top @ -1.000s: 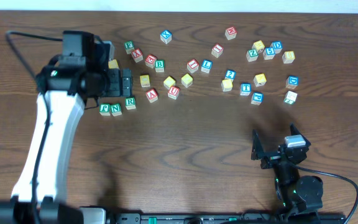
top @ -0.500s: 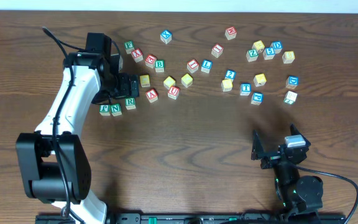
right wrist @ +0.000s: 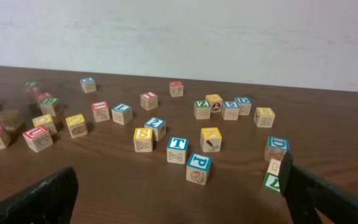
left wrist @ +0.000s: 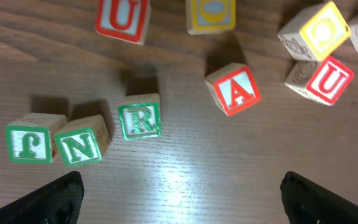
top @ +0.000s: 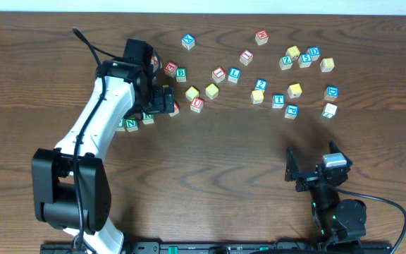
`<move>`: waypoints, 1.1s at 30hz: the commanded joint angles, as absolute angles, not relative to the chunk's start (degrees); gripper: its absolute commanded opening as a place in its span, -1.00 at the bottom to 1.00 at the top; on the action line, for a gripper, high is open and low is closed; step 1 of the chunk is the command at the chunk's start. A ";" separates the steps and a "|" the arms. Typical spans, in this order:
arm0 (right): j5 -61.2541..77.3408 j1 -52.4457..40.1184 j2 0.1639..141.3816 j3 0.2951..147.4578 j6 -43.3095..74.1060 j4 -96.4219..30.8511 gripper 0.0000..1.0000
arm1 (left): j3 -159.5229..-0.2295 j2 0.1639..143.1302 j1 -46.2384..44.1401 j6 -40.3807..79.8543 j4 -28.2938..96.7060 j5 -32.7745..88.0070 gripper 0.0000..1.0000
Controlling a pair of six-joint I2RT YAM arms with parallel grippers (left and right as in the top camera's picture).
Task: Spell out ROBOT
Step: 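Reach the left gripper forward over the green R block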
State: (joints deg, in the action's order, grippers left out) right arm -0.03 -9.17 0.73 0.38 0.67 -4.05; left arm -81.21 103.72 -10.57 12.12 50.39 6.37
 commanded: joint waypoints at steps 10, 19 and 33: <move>-0.49 -8.67 0.54 0.30 1.23 -4.32 0.99 | -80.68 105.62 -10.59 16.43 47.55 3.16 0.95; -0.49 -8.67 0.54 0.32 1.23 -4.32 0.99 | -80.68 112.66 -10.59 16.62 46.83 3.18 0.94; -0.49 -8.67 0.54 0.30 1.23 -4.32 0.98 | -80.68 112.75 -10.59 16.86 44.97 3.16 0.82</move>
